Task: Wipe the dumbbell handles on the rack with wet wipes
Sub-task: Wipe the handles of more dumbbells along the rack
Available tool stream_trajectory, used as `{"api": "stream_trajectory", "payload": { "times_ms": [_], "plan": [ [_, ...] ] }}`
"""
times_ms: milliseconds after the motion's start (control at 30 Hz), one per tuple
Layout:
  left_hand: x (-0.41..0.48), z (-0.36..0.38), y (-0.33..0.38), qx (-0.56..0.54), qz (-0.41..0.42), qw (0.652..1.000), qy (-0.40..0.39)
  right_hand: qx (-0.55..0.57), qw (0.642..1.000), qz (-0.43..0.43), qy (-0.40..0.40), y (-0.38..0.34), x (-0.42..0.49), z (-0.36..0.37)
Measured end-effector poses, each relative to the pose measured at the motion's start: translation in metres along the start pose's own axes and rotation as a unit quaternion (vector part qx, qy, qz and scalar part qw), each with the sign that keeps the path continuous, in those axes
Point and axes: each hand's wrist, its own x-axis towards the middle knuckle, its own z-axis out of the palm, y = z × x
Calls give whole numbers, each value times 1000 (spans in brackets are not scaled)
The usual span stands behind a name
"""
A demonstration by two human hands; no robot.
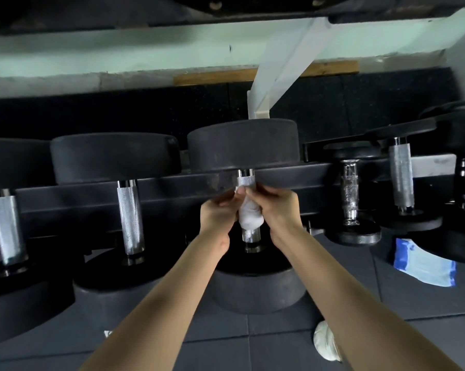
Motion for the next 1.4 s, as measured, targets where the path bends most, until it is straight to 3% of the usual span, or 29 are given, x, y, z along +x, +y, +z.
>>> {"api": "stream_trajectory", "payload": {
  "times_ms": [200, 400, 500, 600, 700, 800, 833, 933, 1033, 1100, 1200, 1267, 1400],
  "plan": [
    [5, 6, 5, 5, 11, 1000, 13, 9, 1000, -15, -7, -3, 13, 2],
    [-5, -12, -15, 95, 40, 994, -27, -38, 997, 5, -67, 16, 0, -16],
    [1, -15, -12, 99, 54, 992, -53, -70, 992, -25, -103, 7, 3, -20],
    [5, -26, -16, 169, 78, 975, -123, -217, 959, -66, -173, 10, -1, -36],
    [9, -36, -9, 287, 80, 936, -189, -340, 914, -70, -210, 12, 3, -42],
    [8, -38, -12, 421, 83, 881, -199, -484, 841, -87, -227, 18, 7, -43],
    [6, -38, -15, 450, 85, 867, -197, -491, 837, -81, -227, 20, 4, -43],
    [8, -38, -23, 436, 86, 873, -201, -458, 860, -56, -218, 23, 5, -42],
    [5, -38, -24, 360, 81, 910, -190, -371, 901, -8, -225, 21, 8, -41],
    [6, -38, -23, 359, 75, 913, -176, -370, 900, -7, -232, 22, 9, -43],
    [13, -38, -15, 512, 102, 837, -162, -470, 847, -68, -239, 26, 9, -45],
    [14, -37, -12, 546, 114, 814, -158, -520, 821, -101, -212, 24, 7, -42],
    [9, -37, -24, 415, 64, 889, -183, -445, 865, -50, -225, 24, 7, -40]
  ]
}}
